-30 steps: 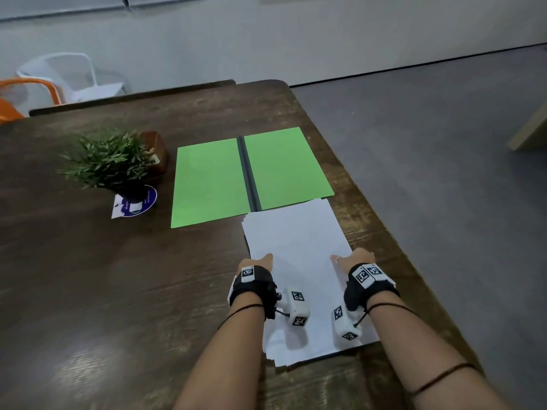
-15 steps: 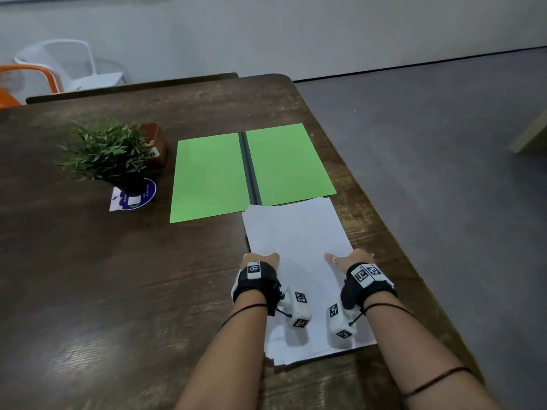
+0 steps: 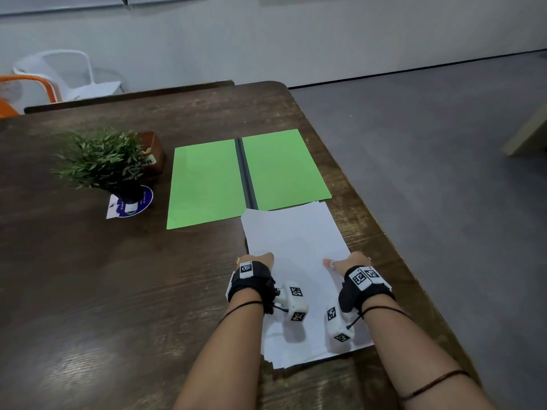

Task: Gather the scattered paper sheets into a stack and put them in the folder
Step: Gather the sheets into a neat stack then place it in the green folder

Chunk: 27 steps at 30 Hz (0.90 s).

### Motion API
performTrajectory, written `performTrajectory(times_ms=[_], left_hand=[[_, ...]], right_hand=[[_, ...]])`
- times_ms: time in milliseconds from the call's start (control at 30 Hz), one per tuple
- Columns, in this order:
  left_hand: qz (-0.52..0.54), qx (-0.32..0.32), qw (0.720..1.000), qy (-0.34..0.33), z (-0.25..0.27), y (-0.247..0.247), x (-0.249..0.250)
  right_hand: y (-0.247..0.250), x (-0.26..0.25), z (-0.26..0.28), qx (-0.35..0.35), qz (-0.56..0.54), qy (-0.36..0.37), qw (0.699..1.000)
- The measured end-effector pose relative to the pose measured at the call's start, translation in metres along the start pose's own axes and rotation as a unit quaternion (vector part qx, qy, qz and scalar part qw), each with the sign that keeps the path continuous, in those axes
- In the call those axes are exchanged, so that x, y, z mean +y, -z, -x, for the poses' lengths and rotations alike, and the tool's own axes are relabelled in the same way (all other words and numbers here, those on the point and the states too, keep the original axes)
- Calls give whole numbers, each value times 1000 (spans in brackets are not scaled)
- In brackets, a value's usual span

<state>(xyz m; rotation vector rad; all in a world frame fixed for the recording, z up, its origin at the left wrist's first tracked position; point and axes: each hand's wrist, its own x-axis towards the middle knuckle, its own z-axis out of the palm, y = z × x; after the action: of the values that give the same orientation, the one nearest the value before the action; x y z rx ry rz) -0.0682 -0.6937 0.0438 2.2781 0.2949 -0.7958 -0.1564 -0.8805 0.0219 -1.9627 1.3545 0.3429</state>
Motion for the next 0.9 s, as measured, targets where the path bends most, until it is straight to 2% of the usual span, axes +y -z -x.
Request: performTrajectory(times_ms=[200,533,733,900], left_hand=[[19,-42,999,21,-8,2,3],[13,-19,1000,8,-7,-1,5],[24,-31,999,5,-31,-12,1],[50,-47,998,-11,-30,-10,14]], right_hand=[[-4,-1,2,-7,1,10,1000],[-6,-3,2,32,-21,9,999],[-7,0,-1,35,-27,10,999],[-9,6,-5,29,-74,15,997]])
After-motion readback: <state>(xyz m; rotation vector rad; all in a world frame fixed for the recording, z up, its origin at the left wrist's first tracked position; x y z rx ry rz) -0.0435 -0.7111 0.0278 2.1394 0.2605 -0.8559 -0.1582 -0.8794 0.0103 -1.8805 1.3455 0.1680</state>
